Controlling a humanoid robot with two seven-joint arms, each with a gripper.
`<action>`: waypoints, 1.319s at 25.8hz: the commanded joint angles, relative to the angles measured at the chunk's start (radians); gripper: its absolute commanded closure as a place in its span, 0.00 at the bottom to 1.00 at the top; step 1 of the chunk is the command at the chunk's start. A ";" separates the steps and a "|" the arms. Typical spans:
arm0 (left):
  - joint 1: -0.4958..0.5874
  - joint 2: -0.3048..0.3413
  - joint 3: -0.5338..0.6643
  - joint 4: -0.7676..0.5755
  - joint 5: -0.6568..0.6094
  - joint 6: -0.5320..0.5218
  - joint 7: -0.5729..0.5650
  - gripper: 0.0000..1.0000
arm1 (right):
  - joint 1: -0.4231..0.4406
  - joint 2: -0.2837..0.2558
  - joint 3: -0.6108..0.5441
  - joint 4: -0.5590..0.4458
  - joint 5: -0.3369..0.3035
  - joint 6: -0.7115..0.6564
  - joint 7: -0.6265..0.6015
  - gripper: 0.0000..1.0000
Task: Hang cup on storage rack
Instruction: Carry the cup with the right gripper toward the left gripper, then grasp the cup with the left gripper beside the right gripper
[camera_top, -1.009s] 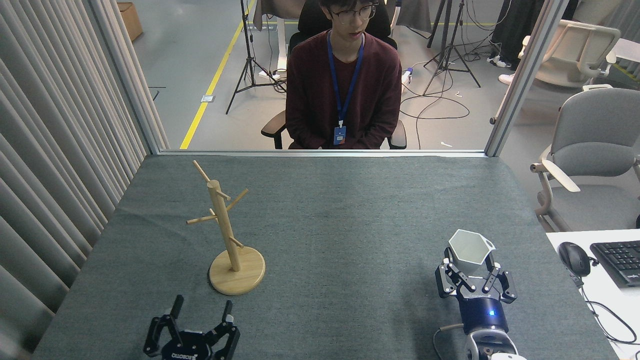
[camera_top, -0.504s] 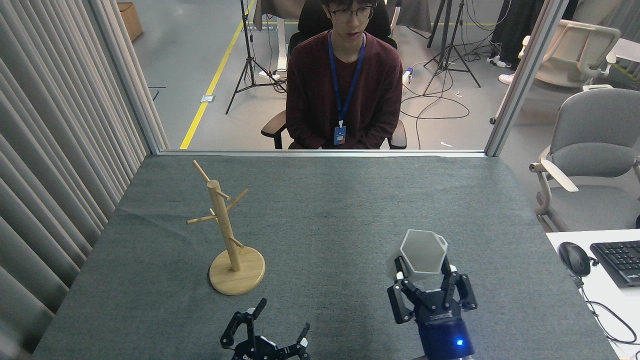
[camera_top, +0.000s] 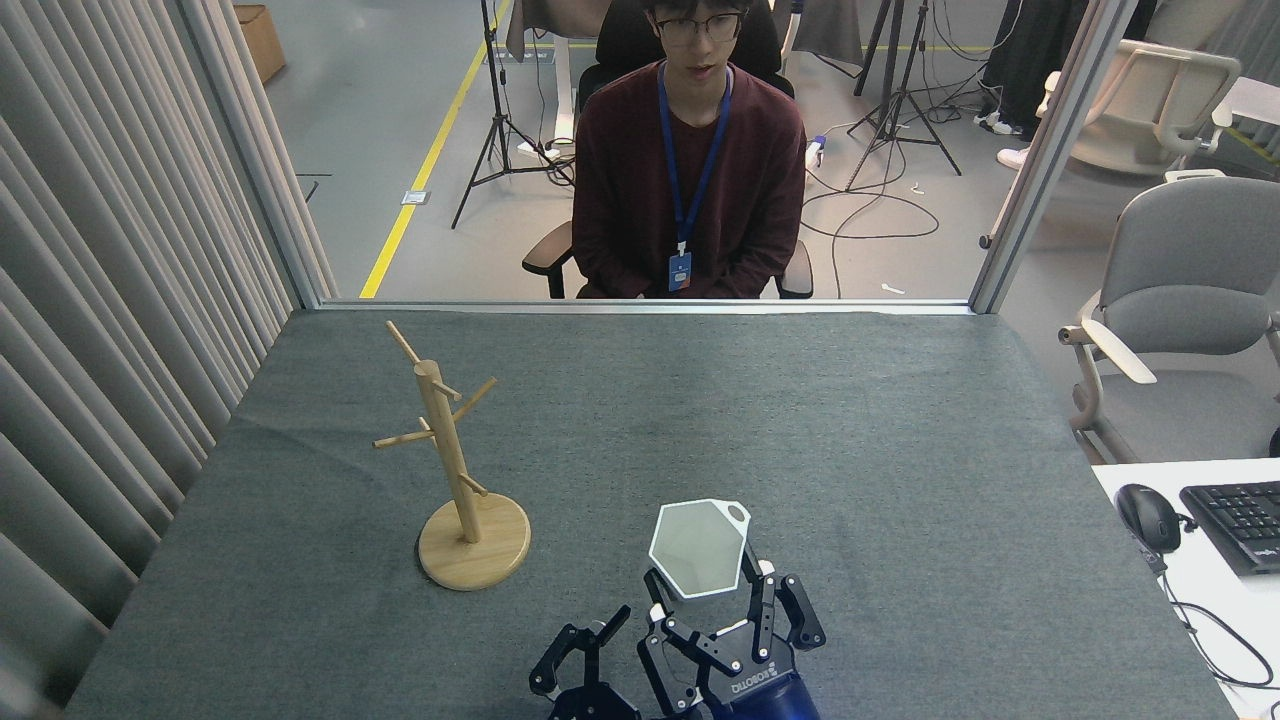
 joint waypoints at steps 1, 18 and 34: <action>-0.004 -0.004 -0.013 0.006 -0.004 0.002 -0.001 0.01 | 0.046 0.038 0.031 -0.003 0.027 0.008 -0.007 0.35; -0.016 0.001 -0.013 0.008 -0.009 0.004 -0.001 0.01 | 0.040 0.015 -0.031 -0.035 0.036 0.013 -0.014 0.35; -0.018 0.009 -0.013 0.002 -0.009 0.004 -0.001 0.01 | 0.120 -0.003 -0.037 -0.102 0.032 -0.024 -0.017 0.34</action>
